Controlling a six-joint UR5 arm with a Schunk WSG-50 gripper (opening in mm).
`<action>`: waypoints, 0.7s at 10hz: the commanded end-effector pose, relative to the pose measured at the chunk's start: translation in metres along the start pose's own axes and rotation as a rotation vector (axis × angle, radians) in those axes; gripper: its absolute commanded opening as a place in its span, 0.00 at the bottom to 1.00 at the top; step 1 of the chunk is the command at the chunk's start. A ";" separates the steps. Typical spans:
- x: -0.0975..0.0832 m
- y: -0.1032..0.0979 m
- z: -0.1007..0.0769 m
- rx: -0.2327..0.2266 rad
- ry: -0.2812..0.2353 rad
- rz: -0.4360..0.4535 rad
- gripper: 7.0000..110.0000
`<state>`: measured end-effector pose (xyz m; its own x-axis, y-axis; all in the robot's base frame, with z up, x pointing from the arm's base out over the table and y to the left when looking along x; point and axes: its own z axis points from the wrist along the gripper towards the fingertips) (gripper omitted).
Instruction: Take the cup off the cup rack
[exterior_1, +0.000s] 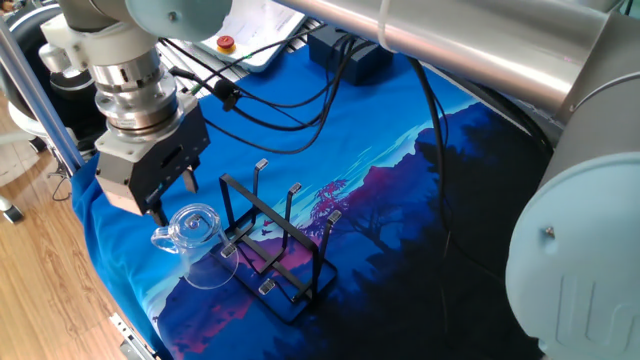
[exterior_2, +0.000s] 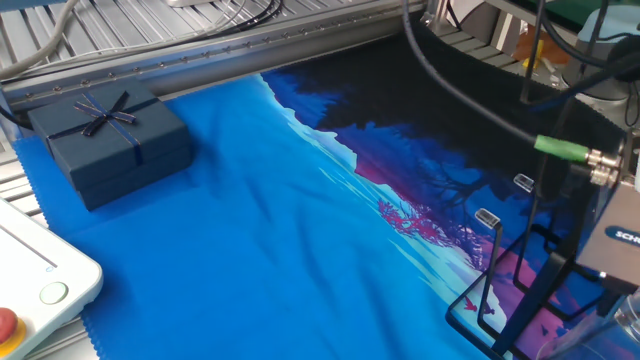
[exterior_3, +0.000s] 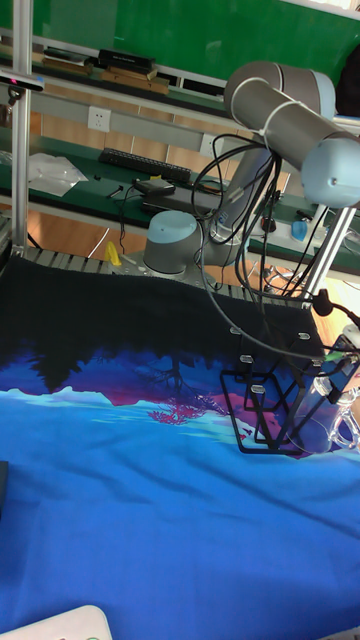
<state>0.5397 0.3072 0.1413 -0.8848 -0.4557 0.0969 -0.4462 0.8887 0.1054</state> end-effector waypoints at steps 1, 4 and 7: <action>-0.005 0.011 -0.002 -0.047 -0.022 -0.029 0.57; -0.006 0.012 0.003 -0.013 0.005 0.004 0.57; -0.006 0.007 0.021 0.032 -0.017 0.009 0.57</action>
<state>0.5400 0.3156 0.1301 -0.8861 -0.4536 0.0946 -0.4466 0.8905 0.0871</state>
